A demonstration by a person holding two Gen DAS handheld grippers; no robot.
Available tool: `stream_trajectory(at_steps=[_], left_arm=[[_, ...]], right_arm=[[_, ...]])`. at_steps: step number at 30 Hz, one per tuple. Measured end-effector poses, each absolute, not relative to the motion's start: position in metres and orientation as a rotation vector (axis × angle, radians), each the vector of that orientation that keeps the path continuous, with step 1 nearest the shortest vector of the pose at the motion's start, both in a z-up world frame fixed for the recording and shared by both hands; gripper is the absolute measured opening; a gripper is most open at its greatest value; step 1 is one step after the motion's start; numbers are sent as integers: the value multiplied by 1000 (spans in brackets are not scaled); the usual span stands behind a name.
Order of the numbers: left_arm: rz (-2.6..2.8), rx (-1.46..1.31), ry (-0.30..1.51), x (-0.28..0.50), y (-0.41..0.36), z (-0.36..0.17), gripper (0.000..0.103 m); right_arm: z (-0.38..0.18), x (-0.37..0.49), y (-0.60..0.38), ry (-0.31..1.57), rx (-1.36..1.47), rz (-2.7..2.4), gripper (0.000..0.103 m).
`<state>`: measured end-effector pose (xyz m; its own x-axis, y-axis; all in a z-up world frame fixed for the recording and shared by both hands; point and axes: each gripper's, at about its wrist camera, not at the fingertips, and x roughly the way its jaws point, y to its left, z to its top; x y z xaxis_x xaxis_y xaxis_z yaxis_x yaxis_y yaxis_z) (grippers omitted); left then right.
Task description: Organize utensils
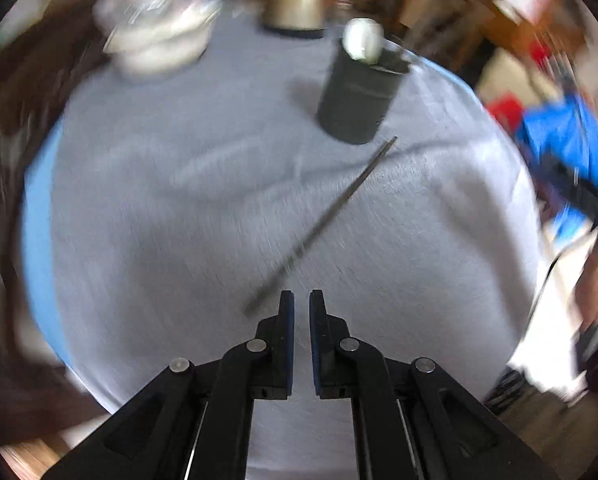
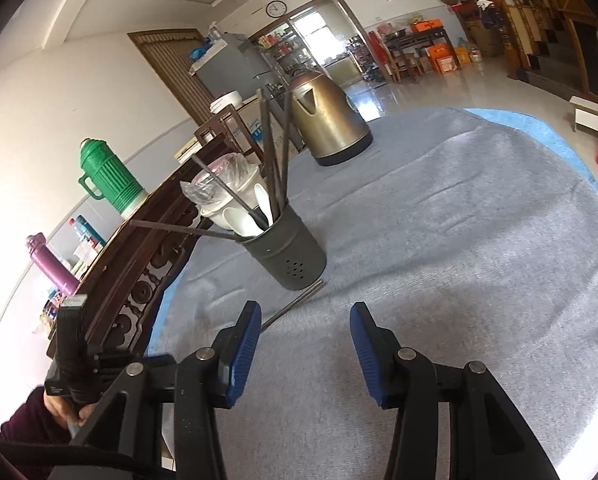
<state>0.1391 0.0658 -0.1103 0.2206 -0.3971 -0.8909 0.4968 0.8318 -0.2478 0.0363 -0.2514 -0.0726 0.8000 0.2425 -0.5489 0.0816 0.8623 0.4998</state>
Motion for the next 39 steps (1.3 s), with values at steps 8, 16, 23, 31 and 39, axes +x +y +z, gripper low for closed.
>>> stream_trajectory(at_steps=[8,16,23,31,39], left_arm=[[-368,-523,1374,148,96,-152,7],[-236,-688,1334,191,99,-159,17],[-170,-767,1298,194,90,-157,41],[-58,-817,1321,168,81,-152,37],[6,-901,1315,187,87,-171,36]], right_arm=[[-78,38,-248,655,542,108,50],[-76,31,-266,625,565,79,50],[-85,34,-276,633,598,72,50],[-90,36,-278,638,602,81,50],[-98,37,-286,643,650,84,50]])
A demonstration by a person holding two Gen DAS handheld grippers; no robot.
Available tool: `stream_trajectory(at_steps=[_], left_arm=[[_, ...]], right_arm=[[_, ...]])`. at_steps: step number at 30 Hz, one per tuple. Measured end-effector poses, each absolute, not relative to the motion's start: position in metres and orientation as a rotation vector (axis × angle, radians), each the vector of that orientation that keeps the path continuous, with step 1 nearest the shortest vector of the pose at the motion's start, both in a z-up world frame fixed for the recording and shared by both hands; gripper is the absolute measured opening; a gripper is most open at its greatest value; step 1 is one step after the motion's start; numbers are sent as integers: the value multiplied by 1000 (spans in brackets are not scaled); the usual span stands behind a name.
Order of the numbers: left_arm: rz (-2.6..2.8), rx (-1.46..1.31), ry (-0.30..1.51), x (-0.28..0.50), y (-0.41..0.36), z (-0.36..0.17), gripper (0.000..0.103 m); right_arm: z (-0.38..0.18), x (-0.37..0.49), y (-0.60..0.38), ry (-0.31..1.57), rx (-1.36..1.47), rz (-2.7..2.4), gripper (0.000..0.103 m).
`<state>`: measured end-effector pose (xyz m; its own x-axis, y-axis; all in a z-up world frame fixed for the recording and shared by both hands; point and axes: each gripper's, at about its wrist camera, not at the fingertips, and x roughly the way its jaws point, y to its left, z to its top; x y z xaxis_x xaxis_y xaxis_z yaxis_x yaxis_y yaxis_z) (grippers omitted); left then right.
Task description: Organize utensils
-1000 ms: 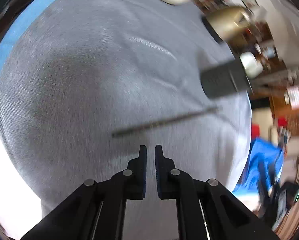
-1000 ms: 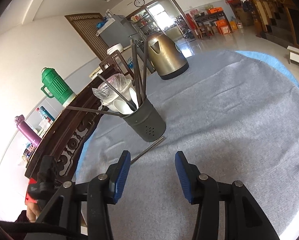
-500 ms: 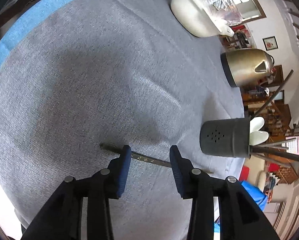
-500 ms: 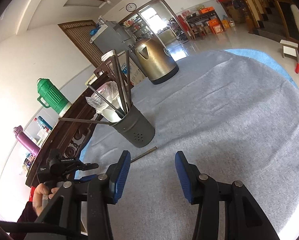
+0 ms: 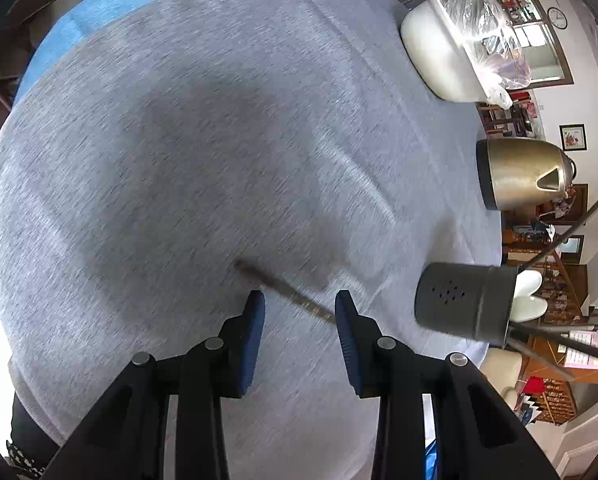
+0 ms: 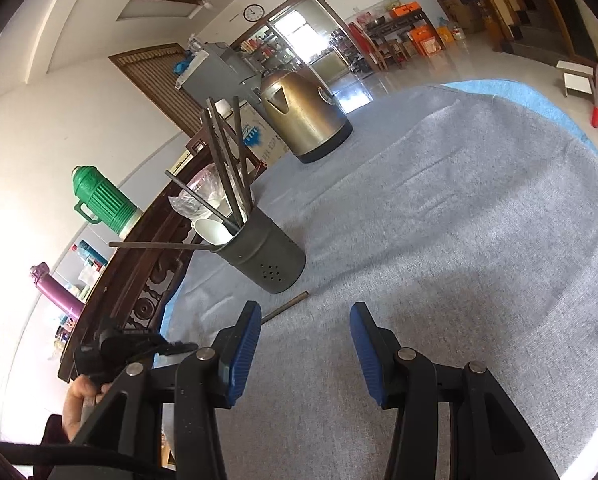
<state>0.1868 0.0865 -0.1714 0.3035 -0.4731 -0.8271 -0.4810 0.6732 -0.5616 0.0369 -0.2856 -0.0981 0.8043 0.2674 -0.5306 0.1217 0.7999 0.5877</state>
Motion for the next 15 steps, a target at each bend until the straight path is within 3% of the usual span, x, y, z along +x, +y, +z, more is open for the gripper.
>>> stream_trajectory(at_steps=[3,5,15], left_arm=[[19,-890,1304,196,82,-172,29],[13,-893,1319,204,78,-178,13],[-53,-794,1286,218,61,-171,10]], right_arm=[[-96,35,-287,636,640,80,50],[-97,35,-288,635,646,78,50],[-98,37,-286,642,646,76,50]])
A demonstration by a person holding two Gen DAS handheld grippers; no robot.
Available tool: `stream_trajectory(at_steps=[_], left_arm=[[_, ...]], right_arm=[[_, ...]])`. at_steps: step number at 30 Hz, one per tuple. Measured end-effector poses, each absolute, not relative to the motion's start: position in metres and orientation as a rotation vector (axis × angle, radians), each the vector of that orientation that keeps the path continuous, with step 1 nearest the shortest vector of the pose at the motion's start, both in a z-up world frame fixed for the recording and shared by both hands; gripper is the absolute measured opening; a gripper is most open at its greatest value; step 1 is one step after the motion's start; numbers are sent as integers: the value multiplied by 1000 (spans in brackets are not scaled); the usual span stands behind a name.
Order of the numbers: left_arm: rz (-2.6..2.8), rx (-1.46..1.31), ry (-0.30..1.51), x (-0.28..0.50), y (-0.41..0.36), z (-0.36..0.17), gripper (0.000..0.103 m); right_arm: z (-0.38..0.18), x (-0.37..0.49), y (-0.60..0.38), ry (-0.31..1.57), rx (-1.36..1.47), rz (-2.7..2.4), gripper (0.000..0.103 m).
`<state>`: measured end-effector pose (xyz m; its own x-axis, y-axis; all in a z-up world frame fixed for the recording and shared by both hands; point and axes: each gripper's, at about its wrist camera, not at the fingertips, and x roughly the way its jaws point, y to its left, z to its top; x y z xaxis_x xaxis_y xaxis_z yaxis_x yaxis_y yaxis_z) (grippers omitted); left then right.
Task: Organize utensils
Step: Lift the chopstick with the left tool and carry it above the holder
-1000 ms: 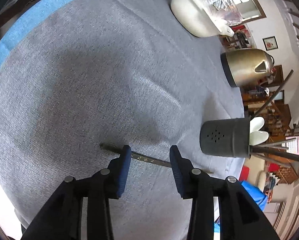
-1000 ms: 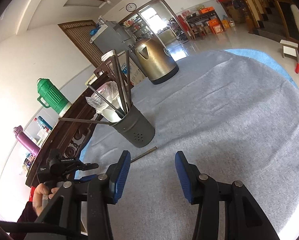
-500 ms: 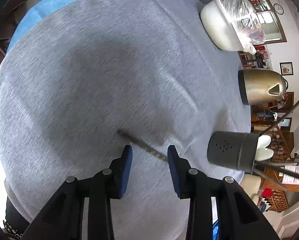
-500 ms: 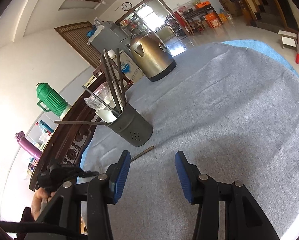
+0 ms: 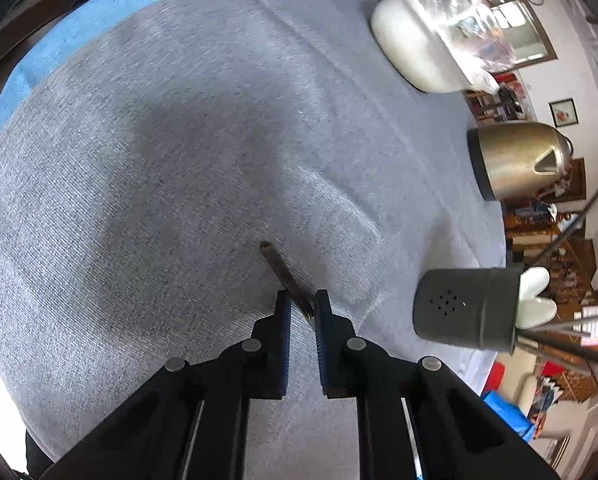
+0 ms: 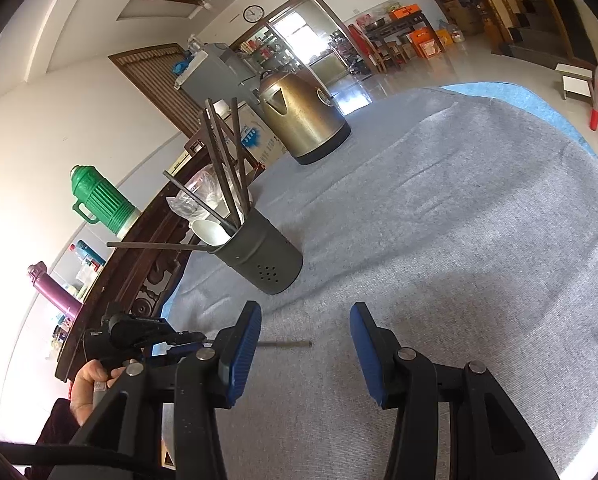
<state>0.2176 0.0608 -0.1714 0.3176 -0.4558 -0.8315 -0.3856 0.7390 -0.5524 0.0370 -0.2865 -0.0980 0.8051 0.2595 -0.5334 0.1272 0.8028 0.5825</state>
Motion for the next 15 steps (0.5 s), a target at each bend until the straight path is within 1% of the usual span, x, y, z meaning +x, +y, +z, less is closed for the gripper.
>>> stream_trajectory(at_steps=[5,8,15], left_arm=[[-138,-719,1173,213,59,-134,8],[-181,-641,1081,205,54,-103,7],[-271,-474,888,170,43,-36,6]], right_arm=[[-94,36,-286,635,640,74,50],[-93,35,-284,632,637,74,50],[-87,32,-273,626,615,98,50]])
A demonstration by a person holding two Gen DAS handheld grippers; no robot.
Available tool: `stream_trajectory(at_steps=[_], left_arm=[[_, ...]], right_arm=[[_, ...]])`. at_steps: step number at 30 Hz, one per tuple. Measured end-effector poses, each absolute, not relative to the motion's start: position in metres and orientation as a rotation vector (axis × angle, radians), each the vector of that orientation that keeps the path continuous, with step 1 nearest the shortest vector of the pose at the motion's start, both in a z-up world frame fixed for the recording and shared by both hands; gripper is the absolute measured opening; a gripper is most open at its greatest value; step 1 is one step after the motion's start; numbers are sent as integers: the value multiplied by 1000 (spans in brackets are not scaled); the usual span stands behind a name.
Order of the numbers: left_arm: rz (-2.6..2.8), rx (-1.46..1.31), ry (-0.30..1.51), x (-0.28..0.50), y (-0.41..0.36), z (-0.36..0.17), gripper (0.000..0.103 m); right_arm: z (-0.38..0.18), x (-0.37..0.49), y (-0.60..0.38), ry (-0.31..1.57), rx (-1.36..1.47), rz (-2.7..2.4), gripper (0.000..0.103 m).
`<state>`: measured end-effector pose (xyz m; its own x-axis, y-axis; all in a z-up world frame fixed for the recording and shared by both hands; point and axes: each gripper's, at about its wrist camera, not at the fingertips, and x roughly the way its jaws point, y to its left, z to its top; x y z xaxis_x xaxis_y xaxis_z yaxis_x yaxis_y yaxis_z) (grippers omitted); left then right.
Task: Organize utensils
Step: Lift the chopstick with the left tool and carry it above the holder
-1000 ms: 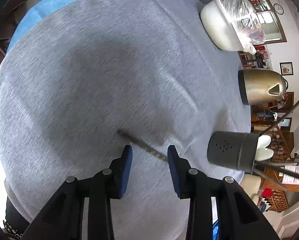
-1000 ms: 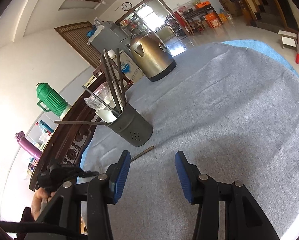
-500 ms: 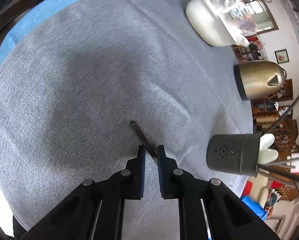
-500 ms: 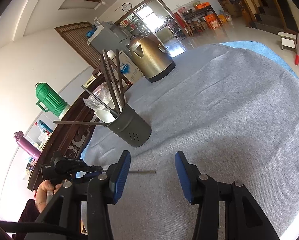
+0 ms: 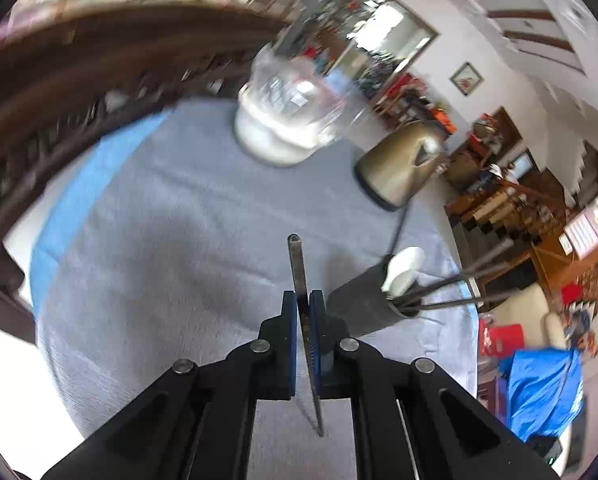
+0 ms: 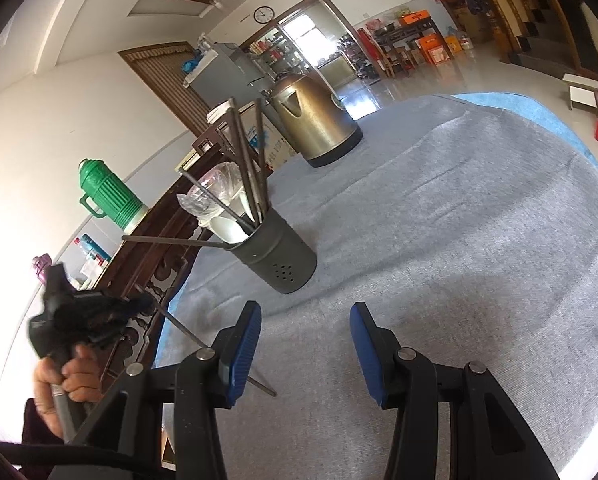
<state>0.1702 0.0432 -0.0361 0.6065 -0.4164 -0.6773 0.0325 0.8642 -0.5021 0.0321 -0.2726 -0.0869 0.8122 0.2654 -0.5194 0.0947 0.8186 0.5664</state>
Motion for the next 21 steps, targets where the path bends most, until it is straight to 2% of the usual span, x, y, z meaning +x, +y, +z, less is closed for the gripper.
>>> stream_trajectory(at_steps=[6,14,21], left_arm=[[-347,-376,759,139,34,12,5],[-430,-308,677,115,13,52,5],[-438,-233,574,119,-12,90,5]], right_arm=[[-86,29,-269,626,609,109,50],[-86,24,-268,622,608,119,50],[-91,22,-274,625,626,117,50]])
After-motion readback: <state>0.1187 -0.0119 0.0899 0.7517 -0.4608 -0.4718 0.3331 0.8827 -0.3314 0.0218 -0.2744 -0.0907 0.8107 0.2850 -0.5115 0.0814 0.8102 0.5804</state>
